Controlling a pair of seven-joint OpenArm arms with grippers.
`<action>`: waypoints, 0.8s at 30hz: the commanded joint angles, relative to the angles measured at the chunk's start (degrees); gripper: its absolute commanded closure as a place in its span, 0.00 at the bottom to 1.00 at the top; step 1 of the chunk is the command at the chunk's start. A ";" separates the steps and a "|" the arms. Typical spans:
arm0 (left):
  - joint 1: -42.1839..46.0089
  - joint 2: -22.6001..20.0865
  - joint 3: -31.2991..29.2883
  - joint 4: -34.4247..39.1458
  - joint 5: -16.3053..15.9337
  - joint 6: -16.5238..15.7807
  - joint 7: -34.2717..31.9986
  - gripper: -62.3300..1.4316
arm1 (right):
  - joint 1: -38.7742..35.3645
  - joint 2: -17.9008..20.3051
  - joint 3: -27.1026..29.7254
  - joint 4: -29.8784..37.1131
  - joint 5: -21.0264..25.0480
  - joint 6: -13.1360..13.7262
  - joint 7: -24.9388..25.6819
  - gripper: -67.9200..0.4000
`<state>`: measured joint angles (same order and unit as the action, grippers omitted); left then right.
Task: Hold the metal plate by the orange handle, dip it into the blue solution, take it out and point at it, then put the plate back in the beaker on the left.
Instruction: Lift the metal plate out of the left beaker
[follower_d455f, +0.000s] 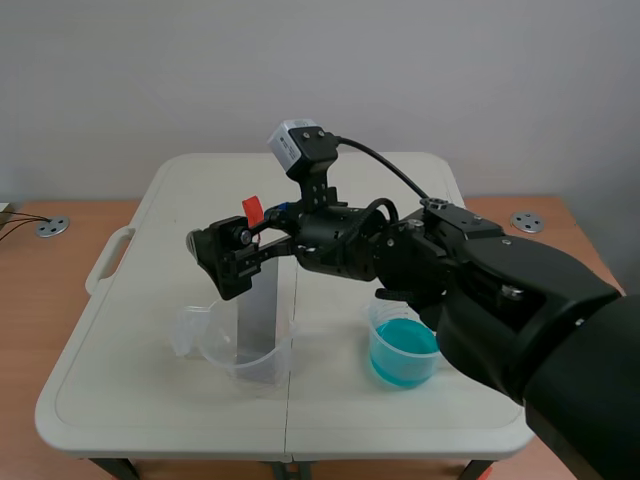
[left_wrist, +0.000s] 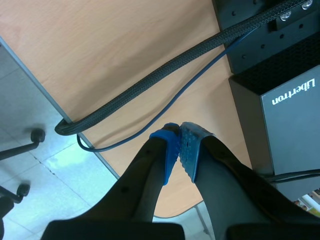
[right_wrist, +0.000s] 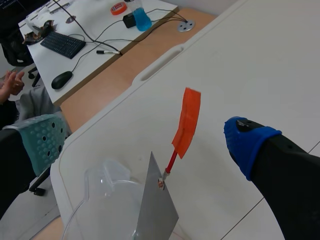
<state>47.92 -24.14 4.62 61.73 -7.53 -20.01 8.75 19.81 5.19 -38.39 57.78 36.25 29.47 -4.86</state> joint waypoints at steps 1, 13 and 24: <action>0.46 -0.17 -0.09 0.46 -0.24 -0.31 -0.35 0.95 | 1.77 -0.79 0.07 0.85 0.70 0.59 0.66 0.02; 0.28 -0.15 -0.09 0.46 -0.26 -0.31 -0.33 0.95 | 2.27 -1.40 0.07 0.70 1.99 2.36 -0.46 0.02; -0.37 -0.17 -0.09 0.46 -0.26 -0.31 -0.13 0.95 | 2.27 -1.86 0.07 0.70 3.48 3.17 -2.80 0.20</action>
<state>46.96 -24.14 4.62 61.73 -7.55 -20.01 8.75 20.43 3.95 -38.37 57.58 39.03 32.38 -8.12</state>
